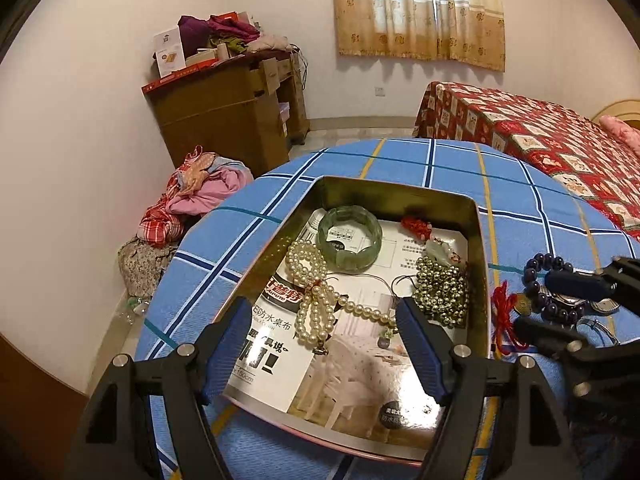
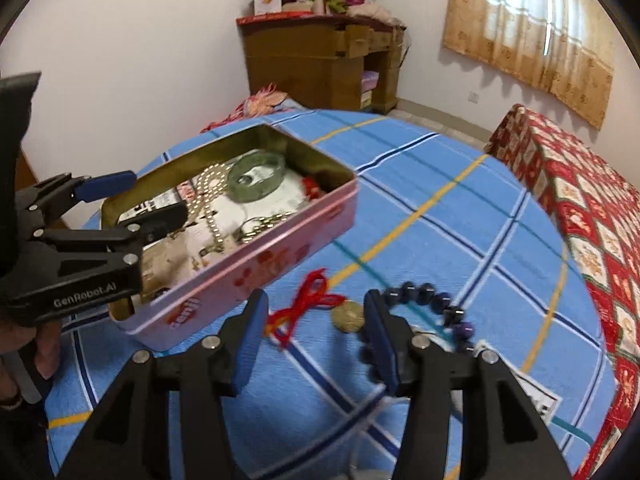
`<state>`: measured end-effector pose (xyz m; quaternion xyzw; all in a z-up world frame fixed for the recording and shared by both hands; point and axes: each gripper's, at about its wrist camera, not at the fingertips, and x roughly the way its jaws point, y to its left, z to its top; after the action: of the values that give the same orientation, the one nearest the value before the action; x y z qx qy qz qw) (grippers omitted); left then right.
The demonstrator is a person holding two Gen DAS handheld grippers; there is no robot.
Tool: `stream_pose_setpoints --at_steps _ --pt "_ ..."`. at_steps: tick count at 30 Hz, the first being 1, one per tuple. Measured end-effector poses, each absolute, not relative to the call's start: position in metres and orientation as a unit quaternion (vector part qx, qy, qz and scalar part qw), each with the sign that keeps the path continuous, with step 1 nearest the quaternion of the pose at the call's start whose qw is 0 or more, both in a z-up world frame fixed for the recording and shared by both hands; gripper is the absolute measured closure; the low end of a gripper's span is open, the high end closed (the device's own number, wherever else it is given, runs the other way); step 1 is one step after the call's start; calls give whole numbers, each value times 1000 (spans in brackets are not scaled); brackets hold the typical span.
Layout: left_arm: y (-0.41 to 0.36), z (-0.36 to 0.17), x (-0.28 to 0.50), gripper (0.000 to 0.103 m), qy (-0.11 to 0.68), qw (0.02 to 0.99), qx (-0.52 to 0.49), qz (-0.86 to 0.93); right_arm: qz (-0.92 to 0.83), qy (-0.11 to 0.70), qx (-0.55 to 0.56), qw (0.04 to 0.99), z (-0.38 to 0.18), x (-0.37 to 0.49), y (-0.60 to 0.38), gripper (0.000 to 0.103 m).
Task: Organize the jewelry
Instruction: 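Grasp the red string with the right gripper while the left gripper reaches the purple bead bracelet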
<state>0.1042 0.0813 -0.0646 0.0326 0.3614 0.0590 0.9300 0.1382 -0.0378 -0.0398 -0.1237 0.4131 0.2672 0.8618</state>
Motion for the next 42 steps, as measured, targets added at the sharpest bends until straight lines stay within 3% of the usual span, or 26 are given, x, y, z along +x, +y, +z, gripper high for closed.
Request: stream_pose_setpoints --at_steps 6,7,9,10,23,32,34,35,36,41,42 --pt "79 -64 103 28 362 930 30 53 265 470 -135 831 -60 153 -24 52" --pt "78 -64 103 28 363 930 30 51 266 464 -138 833 -59 152 -24 61" --pt "76 -64 101 28 362 930 32 49 276 470 -138 827 -59 150 -24 93" --pt "75 -63 101 28 361 931 32 48 278 469 -136 828 -59 148 -26 94" --pt "23 -42 102 29 340 938 63 -1 201 364 -71 907 -7 122 -117 96" --pt "-51 -53 117 29 347 927 129 -58 117 363 -56 923 -26 138 -166 95" --pt "-62 -63 126 39 359 921 138 -64 117 366 -41 922 -30 139 -172 95" --pt "-66 -68 132 51 369 916 144 -61 117 365 -37 923 -31 139 -173 95" --pt "-69 -73 139 54 378 912 146 -63 118 364 -34 923 -29 139 -174 95" --pt "-82 -92 159 55 406 899 151 -70 122 361 -22 924 -29 138 -180 96" --pt "-84 -95 161 59 409 897 155 -69 122 360 -20 925 -29 138 -181 96"
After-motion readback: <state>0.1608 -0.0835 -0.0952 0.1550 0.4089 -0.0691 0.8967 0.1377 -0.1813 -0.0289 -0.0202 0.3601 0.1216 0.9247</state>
